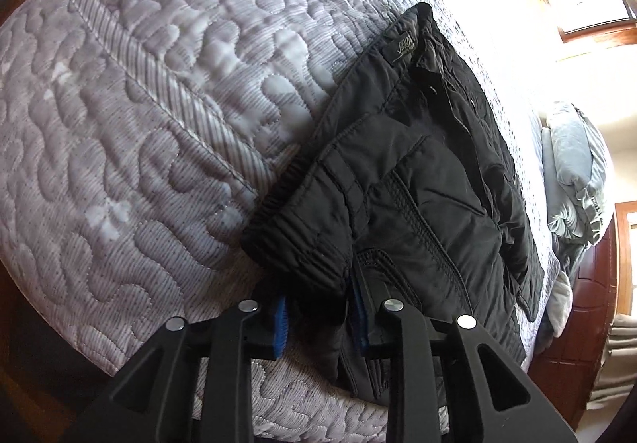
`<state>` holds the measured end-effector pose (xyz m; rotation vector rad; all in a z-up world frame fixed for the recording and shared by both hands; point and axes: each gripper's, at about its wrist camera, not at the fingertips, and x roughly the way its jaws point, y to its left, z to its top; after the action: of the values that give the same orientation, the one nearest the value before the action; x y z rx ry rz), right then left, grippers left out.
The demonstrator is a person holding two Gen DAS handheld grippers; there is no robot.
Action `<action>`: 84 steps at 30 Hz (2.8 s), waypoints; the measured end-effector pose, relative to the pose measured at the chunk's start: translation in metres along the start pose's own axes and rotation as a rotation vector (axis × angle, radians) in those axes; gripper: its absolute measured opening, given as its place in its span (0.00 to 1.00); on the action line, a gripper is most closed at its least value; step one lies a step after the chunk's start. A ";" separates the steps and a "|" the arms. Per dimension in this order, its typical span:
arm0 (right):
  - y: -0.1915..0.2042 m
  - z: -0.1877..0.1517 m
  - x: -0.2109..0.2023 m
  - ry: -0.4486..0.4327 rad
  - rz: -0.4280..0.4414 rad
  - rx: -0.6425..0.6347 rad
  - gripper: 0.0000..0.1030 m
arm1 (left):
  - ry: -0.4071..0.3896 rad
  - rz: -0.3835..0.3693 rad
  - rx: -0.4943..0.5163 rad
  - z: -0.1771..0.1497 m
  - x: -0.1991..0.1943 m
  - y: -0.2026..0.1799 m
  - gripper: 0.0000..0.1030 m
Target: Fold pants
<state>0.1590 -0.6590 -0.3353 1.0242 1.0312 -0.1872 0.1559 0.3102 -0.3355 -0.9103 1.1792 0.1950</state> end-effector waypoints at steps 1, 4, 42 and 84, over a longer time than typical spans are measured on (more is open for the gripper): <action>0.001 0.000 -0.010 -0.012 -0.026 -0.017 0.45 | -0.002 0.008 0.008 -0.001 -0.006 -0.002 0.43; 0.012 0.005 -0.040 -0.066 -0.121 -0.091 0.58 | -0.062 0.082 0.076 0.002 -0.034 -0.012 0.74; 0.309 0.276 0.216 0.219 -0.170 -0.577 0.88 | 0.248 0.009 0.525 0.266 0.129 -0.166 0.29; 0.333 0.285 0.147 0.188 -0.026 -0.755 0.07 | 0.007 -0.020 0.539 0.244 0.050 -0.205 0.11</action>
<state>0.6040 -0.6516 -0.2110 0.3432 1.1535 0.2719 0.4663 0.3336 -0.2532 -0.4472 1.1486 -0.1410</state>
